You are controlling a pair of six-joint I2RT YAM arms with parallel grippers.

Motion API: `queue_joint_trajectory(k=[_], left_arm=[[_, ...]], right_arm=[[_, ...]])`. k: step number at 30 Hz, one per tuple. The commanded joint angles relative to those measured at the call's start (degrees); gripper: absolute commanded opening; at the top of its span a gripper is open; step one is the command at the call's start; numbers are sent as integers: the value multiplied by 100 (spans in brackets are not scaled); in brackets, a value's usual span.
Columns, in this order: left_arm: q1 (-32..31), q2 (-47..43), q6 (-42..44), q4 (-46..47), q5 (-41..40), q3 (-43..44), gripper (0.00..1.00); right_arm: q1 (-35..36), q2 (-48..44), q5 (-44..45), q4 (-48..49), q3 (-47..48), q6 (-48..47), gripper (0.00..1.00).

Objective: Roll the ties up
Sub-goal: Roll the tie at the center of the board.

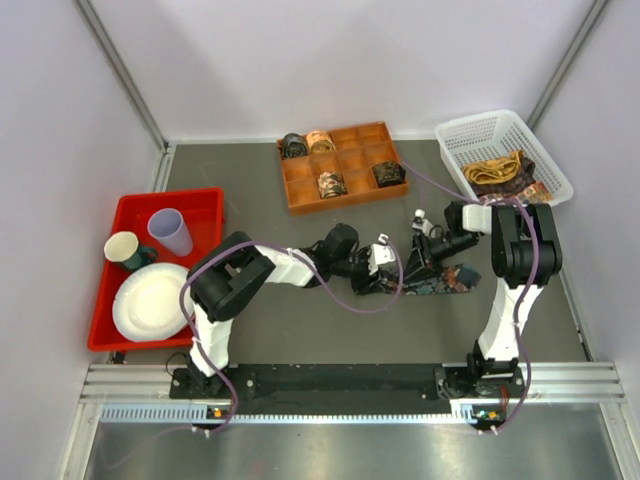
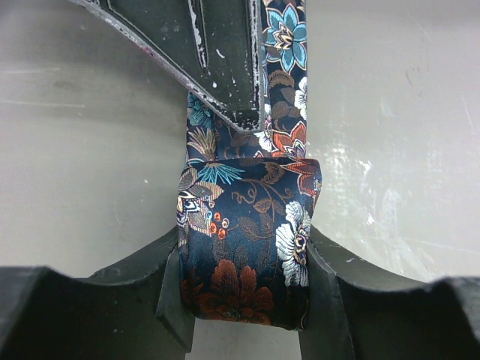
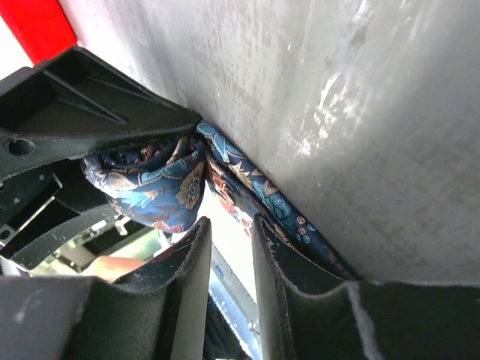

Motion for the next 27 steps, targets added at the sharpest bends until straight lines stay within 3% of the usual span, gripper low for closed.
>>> queue_joint_trajectory(k=[1,5,8,14,22,25,27], left_arm=[[-7,-24,242,-2148,-314,-195,0],[-33,-69,225,-2395,-525,-292,0],[-103,-51,145,-2518,-762,-231,0],[-288,-42,189,-2703,-1219,-99,0],[-428,177,154,-3028,-1510,209,0],[-464,230,180,-3160,-1545,297,0],[-472,248,233,-3213,-1519,315,0]], right_arm=[[-6,-234,43,202,-216,-201,29],[-6,-656,-704,517,-435,-26,37],[116,-789,-855,685,-462,159,49],[503,-771,-952,940,-445,528,49],[863,-736,-681,993,-348,625,43],[890,-683,-487,1011,-339,643,33],[899,-578,-390,1011,-304,599,17]])
